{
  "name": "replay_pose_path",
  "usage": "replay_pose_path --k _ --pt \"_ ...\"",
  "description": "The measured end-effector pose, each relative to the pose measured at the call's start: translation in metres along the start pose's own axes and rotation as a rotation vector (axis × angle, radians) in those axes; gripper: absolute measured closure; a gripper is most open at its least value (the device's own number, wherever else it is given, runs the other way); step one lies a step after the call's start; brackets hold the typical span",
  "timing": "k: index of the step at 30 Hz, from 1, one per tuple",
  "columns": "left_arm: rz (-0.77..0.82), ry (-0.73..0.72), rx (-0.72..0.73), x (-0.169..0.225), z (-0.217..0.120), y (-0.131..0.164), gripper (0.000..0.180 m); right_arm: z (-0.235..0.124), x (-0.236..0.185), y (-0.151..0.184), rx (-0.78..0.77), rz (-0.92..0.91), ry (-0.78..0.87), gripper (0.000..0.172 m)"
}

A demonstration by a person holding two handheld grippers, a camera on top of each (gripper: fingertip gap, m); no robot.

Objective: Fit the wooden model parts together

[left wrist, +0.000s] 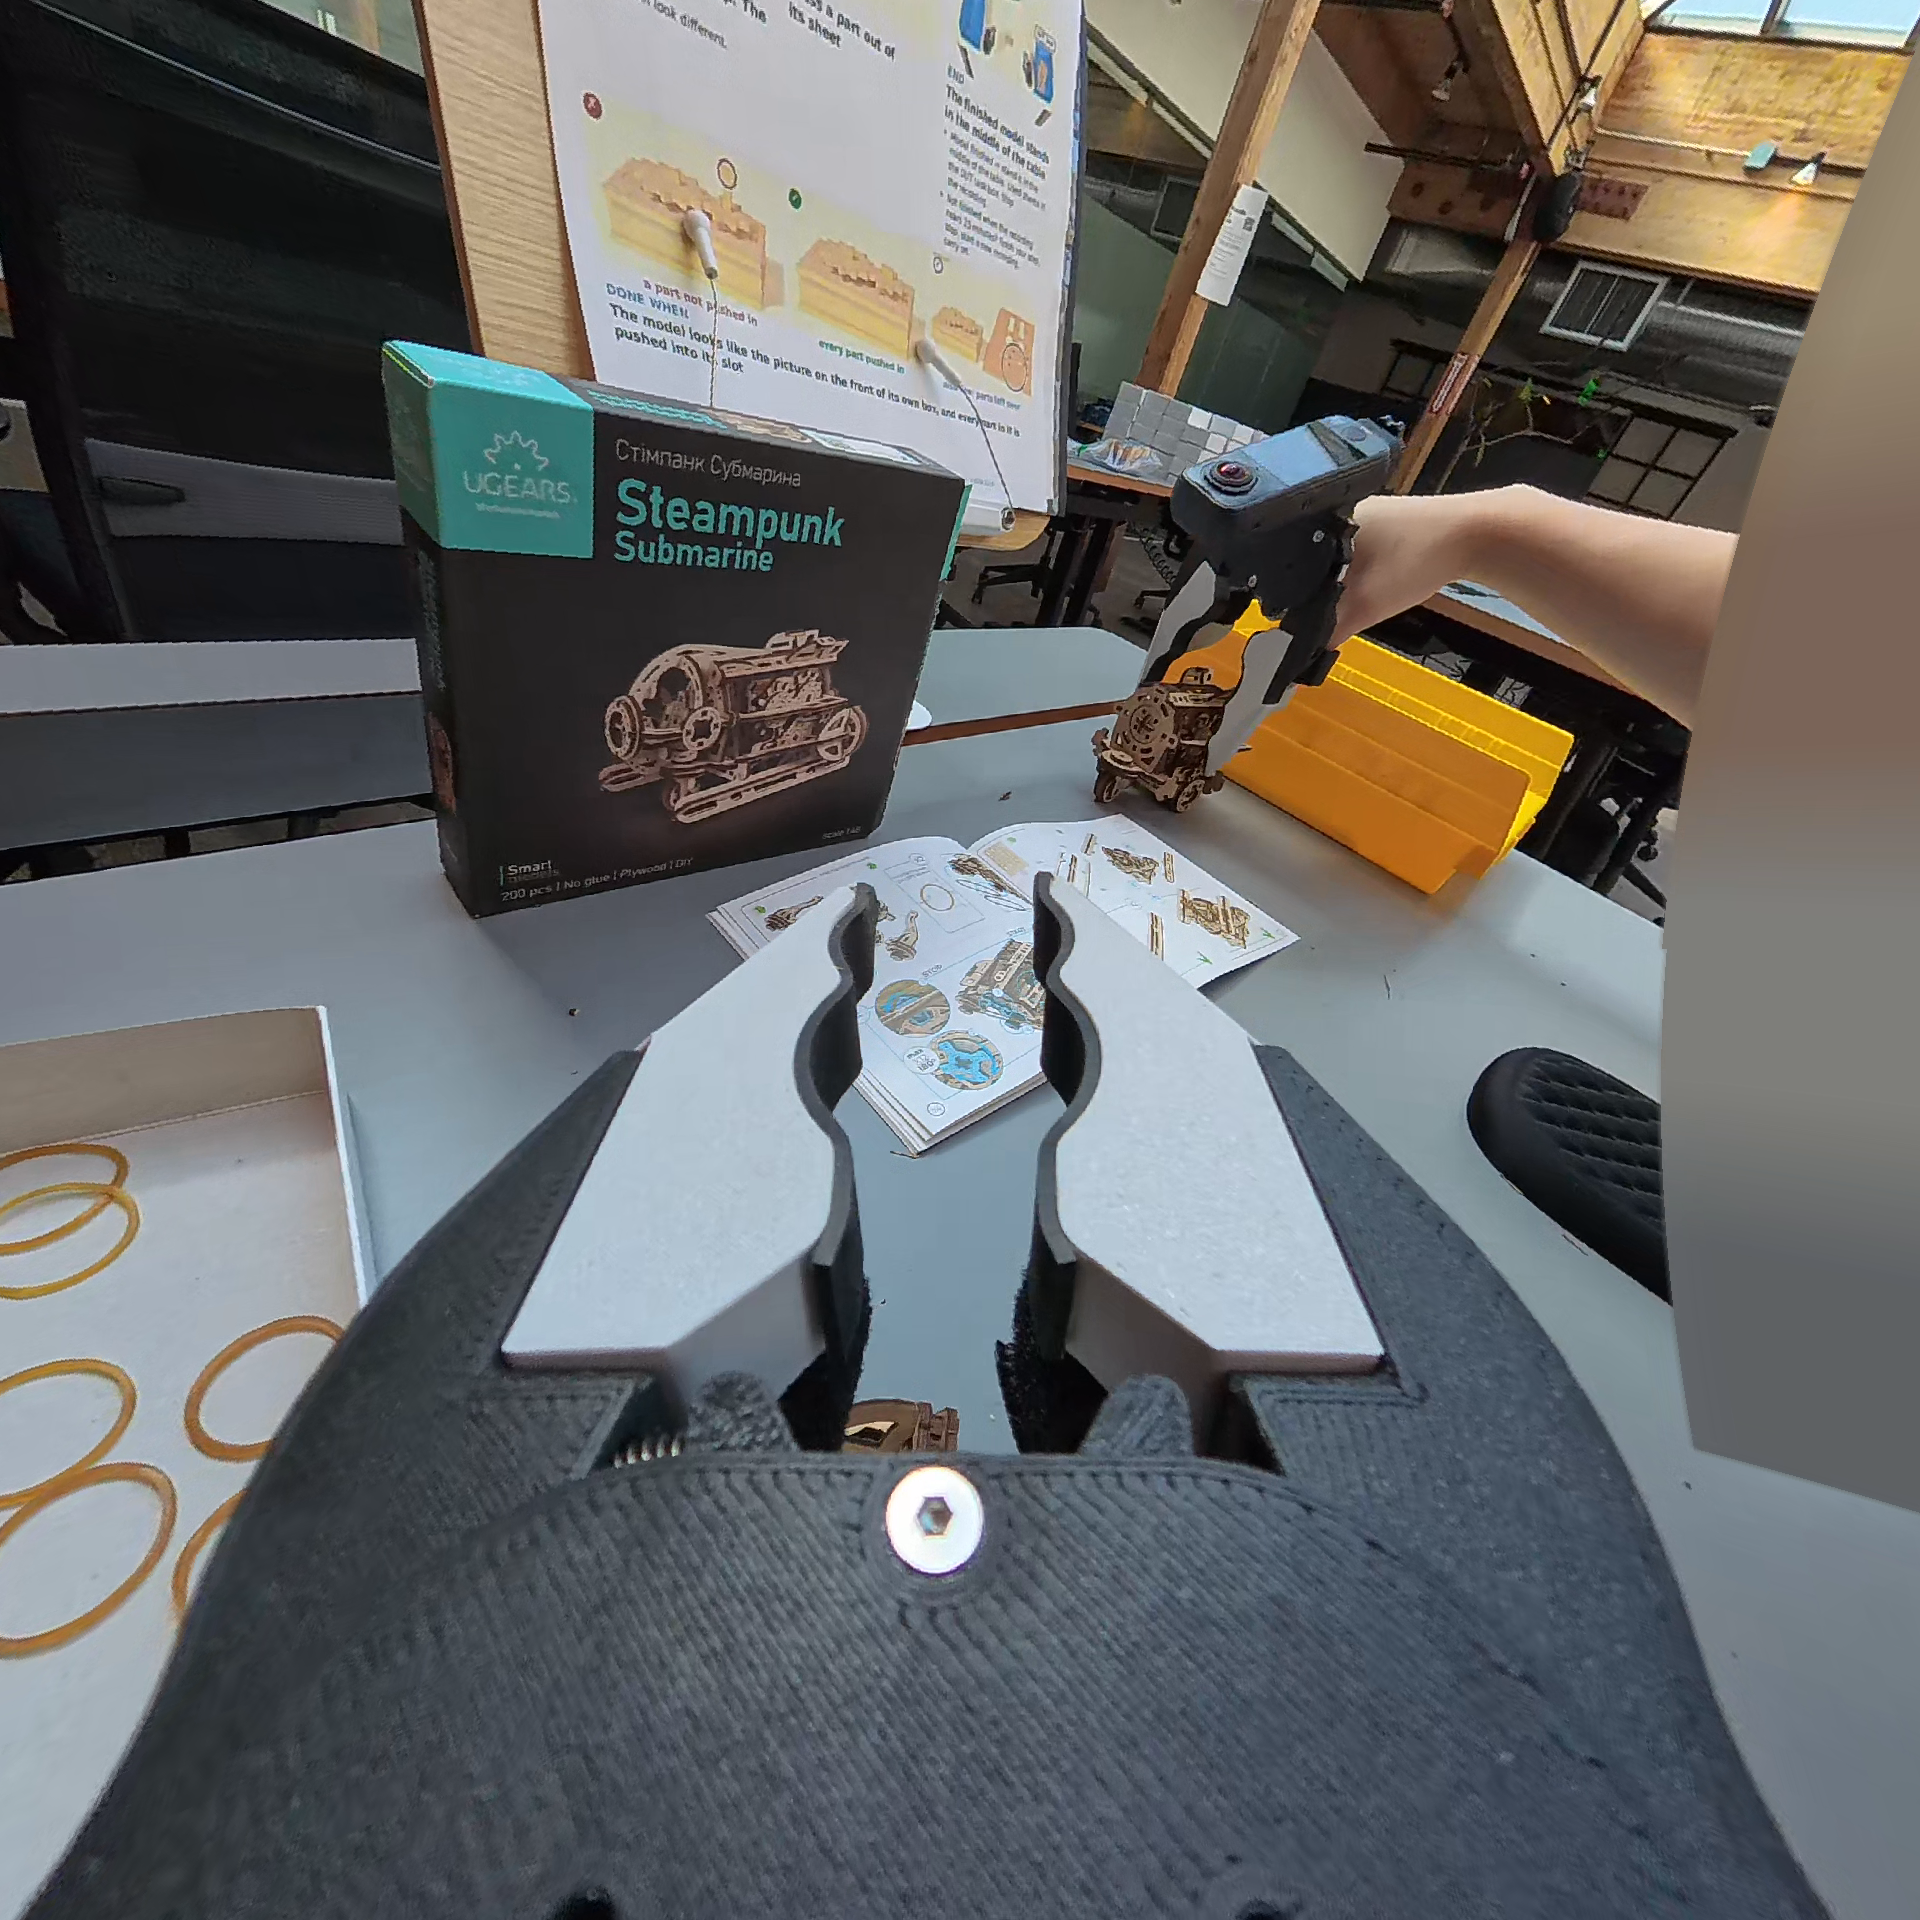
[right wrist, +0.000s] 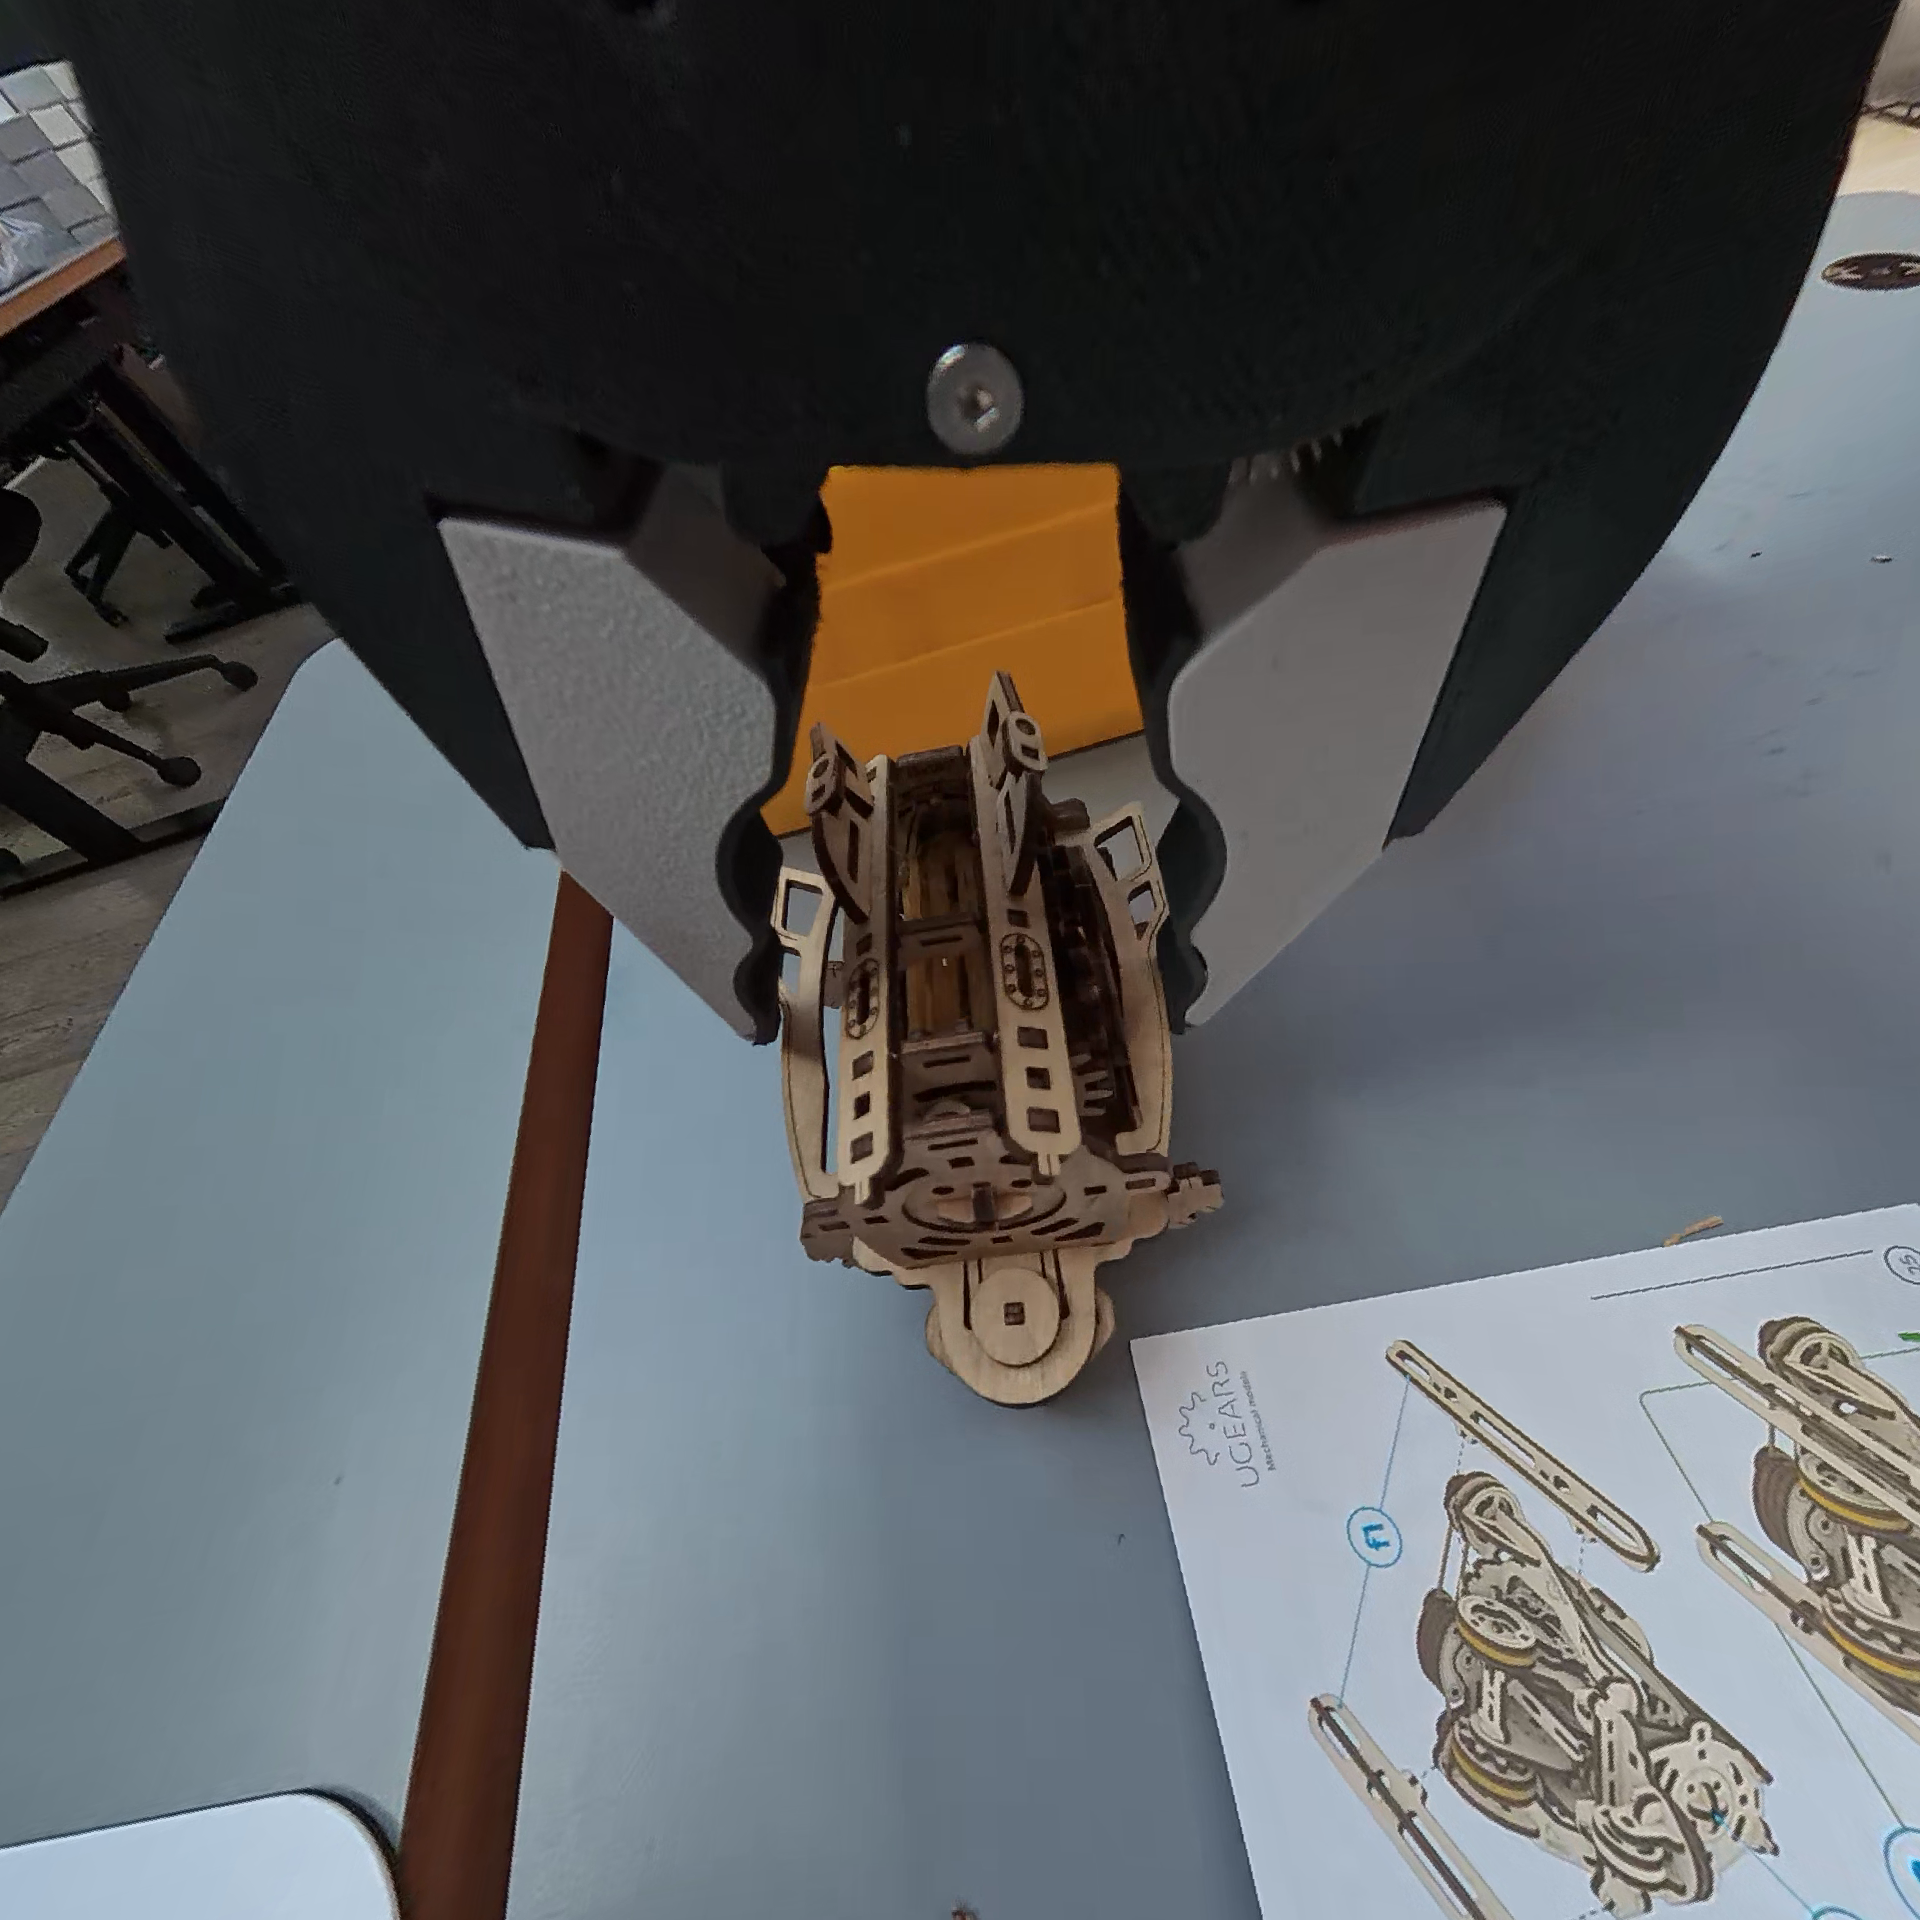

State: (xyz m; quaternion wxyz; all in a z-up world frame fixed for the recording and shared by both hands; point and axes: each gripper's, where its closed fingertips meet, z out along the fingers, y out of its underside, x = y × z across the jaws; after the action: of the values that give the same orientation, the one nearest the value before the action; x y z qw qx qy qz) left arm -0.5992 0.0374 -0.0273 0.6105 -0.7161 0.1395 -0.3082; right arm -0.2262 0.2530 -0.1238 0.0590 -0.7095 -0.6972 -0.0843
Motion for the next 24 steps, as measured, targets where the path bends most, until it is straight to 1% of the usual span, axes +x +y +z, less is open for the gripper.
replay_pose_path --k 15,24 --pt "-0.007 0.000 0.004 -0.001 -0.001 -0.001 0.153 -0.003 -0.001 0.004 -0.035 0.017 0.026 0.100" --pt "-0.015 -0.003 0.006 -0.002 -0.001 -0.002 0.153 -0.023 -0.006 0.006 -0.063 0.014 0.065 0.101"
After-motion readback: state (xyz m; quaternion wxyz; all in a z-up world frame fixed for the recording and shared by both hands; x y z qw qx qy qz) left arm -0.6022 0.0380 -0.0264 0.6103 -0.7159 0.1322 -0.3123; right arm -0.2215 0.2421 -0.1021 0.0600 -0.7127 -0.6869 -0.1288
